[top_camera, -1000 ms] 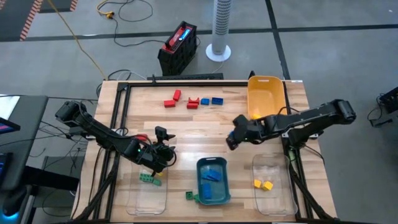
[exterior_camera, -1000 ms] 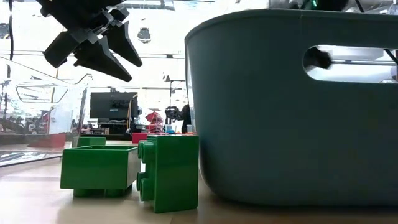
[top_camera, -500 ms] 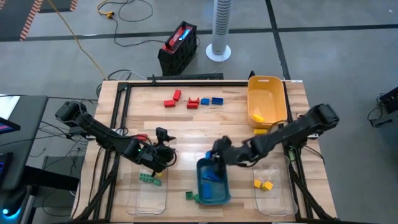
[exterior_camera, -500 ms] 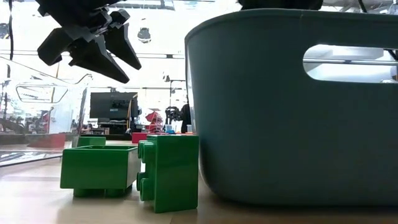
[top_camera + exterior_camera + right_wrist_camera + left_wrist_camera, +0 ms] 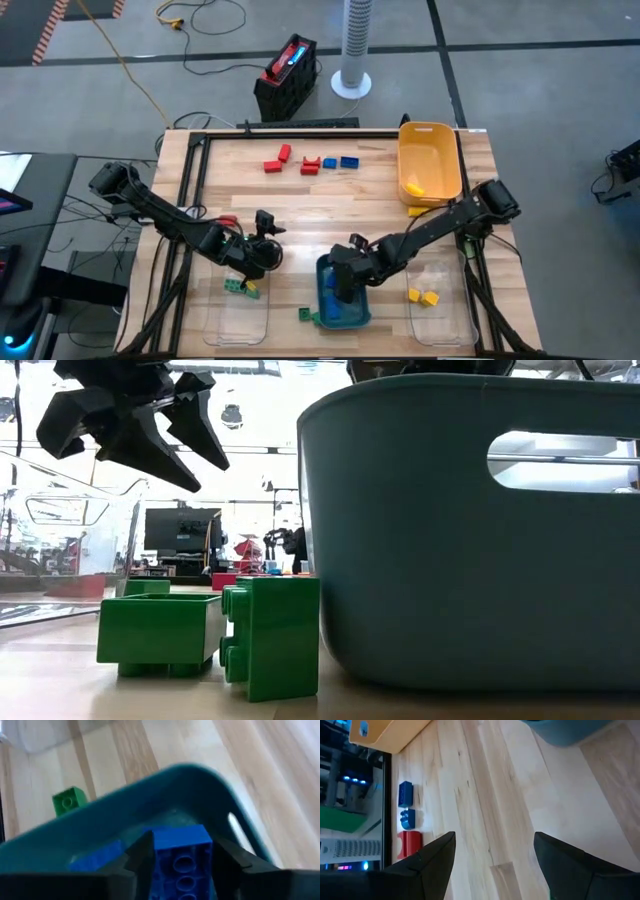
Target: Sort blocks
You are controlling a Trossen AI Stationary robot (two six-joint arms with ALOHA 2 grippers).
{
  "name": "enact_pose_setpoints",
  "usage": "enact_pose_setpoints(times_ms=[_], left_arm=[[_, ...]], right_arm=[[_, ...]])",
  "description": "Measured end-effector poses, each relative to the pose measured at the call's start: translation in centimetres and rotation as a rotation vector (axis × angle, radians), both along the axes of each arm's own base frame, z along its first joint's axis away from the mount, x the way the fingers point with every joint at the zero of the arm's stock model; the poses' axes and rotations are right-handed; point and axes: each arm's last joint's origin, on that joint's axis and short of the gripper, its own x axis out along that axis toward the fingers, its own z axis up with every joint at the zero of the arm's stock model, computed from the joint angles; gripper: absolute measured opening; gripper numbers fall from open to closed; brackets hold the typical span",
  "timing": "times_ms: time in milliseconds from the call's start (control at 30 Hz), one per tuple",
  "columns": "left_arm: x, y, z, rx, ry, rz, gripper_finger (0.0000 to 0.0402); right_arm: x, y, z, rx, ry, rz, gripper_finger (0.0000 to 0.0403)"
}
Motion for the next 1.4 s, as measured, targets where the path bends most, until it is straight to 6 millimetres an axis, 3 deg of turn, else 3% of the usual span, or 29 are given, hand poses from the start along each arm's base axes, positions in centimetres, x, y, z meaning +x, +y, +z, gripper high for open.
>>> enact_pose_setpoints(times_ms=[200,333,467,600,800,1033,1133,1400], left_arm=[[0.2,-0.1,0.5,0.024,-0.002,-0.021,0.0263],[0.6,-0.3,3.0,0.017,-0.009,-0.008,0.0263],[1.0,-0.9,5.5,-0.219,-0.019,-0.028,0.0263],[2.1,-2.3,6.3,-0.464,-0.005,-0.075,0.0263],[5.6,-5.7,5.4,-0.474,0.093,0.024,0.0263],[8.7,-8.4,3.3,-0.546,0.19,0.166,0.0263],[9.2,-9.0,2.0,-0.609,0.222,0.231,0.0263],[9.7,-10.4,-0.7,-0.688,0.302,0.29,0.0267]], right_arm=[[-0.2,-0.1,0.6,-0.005,-0.017,0.004,0.0246],[-0.8,0.2,1.9,-0.085,-0.074,0.01,0.0253],[-2.2,1.4,3.6,-0.229,-0.155,0.009,0.0254],[-5.1,3.0,4.4,-0.433,-0.212,-0.05,0.0254],[-8.7,2.8,4.9,-0.535,-0.288,-0.142,0.0253],[-10.6,0.9,4.8,-0.605,-0.306,-0.184,0.0236],[-11.1,-1.0,6.3,-0.639,-0.296,-0.198,0.0231],[-13.6,-6.1,12.8,-0.631,-0.448,-0.304,0.023]])
